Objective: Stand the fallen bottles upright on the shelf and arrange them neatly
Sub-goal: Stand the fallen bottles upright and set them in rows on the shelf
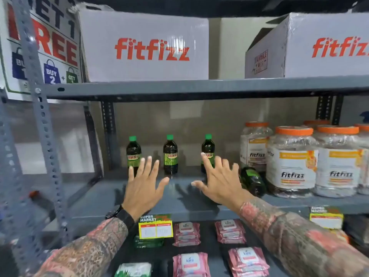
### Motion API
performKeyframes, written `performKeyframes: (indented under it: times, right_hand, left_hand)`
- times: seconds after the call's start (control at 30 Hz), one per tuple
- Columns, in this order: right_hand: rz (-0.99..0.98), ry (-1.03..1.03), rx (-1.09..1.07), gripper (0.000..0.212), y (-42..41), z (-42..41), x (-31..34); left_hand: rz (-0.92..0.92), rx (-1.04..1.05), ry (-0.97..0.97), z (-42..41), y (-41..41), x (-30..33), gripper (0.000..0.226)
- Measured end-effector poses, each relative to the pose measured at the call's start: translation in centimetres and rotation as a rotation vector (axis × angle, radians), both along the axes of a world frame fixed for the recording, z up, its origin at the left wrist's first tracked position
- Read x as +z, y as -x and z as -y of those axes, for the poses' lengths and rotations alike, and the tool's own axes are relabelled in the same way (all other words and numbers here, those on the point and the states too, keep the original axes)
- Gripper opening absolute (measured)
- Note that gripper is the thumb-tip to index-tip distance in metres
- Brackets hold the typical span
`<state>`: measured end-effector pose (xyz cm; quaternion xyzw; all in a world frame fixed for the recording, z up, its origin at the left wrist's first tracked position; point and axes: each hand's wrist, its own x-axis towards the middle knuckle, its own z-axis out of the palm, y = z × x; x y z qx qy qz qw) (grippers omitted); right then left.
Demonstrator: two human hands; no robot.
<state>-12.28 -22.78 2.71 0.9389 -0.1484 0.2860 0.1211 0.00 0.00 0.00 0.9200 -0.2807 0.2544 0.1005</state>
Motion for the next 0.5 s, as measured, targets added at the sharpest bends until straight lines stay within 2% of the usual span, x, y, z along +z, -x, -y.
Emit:
performKeyframes:
  times: [0.1,0.23,0.4,0.5]
  right_hand:
    - [-0.182,-0.072,-0.164,0.103,-2.2,0.1,-0.2]
    - [-0.306,-0.122,-0.293,0.085,-3.9,0.1,-0.1]
    - [-0.338,-0.086,-0.386,0.067,-4.8,-1.1,-0.4]
    - [-0.34,-0.202,-0.356,0.057,-5.5,-1.5,-0.1]
  left_hand:
    - [-0.233,0.047,-0.074,-0.4,-2.3,-1.4,0.077]
    - [-0.429,0.088,-0.171,-0.6,-4.1,-2.7,0.075]
    - [-0.535,0.111,-0.194,-0.6,-5.1,-4.0,0.078]
    - [-0.538,0.115,-0.192,-0.6,-5.4,-4.2,0.078]
